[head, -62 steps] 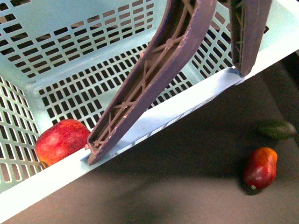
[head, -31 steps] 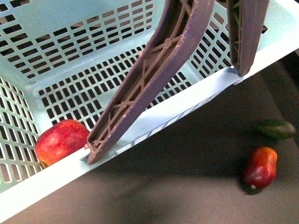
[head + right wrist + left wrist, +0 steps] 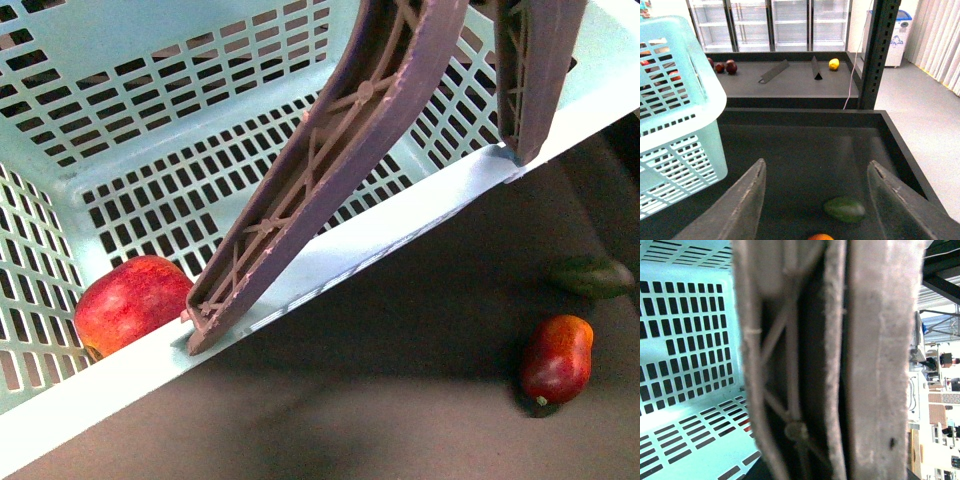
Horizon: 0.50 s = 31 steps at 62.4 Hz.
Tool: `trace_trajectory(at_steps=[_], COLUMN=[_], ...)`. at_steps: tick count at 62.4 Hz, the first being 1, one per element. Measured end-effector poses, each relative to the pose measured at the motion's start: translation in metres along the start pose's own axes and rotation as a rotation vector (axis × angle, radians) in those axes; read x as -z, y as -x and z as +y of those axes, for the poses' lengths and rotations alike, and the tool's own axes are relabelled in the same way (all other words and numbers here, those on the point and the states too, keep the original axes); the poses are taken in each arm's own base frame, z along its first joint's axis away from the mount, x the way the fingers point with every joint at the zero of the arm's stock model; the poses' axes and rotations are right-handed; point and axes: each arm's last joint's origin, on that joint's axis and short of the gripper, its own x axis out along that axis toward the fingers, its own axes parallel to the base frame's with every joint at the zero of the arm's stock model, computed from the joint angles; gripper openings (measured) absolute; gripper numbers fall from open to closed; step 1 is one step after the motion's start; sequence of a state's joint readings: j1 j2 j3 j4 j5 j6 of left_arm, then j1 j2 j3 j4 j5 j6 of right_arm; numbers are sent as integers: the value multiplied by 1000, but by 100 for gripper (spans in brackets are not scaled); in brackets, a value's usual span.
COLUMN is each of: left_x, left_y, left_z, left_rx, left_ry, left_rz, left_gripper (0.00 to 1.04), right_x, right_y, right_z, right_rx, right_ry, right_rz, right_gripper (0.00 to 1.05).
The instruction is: Pick apple with right arm and hold basket with left
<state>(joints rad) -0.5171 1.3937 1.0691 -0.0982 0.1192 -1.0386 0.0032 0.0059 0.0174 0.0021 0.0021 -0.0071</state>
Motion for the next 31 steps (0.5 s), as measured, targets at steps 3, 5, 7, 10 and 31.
trace_trajectory(at_steps=[3, 5, 7, 10, 31], left_x=[0, 0, 0, 0, 0], left_y=[0, 0, 0, 0, 0], left_z=[0, 0, 0, 0, 0], left_rx=[0, 0, 0, 0, 0], left_ry=[0, 0, 0, 0, 0], left_rz=[0, 0, 0, 0, 0], left_gripper=[15, 15, 15, 15, 15], right_x=[0, 0, 0, 0, 0], right_y=[0, 0, 0, 0, 0], right_z=[0, 0, 0, 0, 0], right_rx=[0, 0, 0, 0, 0], right_ry=[0, 0, 0, 0, -1], right_rz=[0, 0, 0, 0, 0], right_gripper=[70, 74, 79, 86, 96])
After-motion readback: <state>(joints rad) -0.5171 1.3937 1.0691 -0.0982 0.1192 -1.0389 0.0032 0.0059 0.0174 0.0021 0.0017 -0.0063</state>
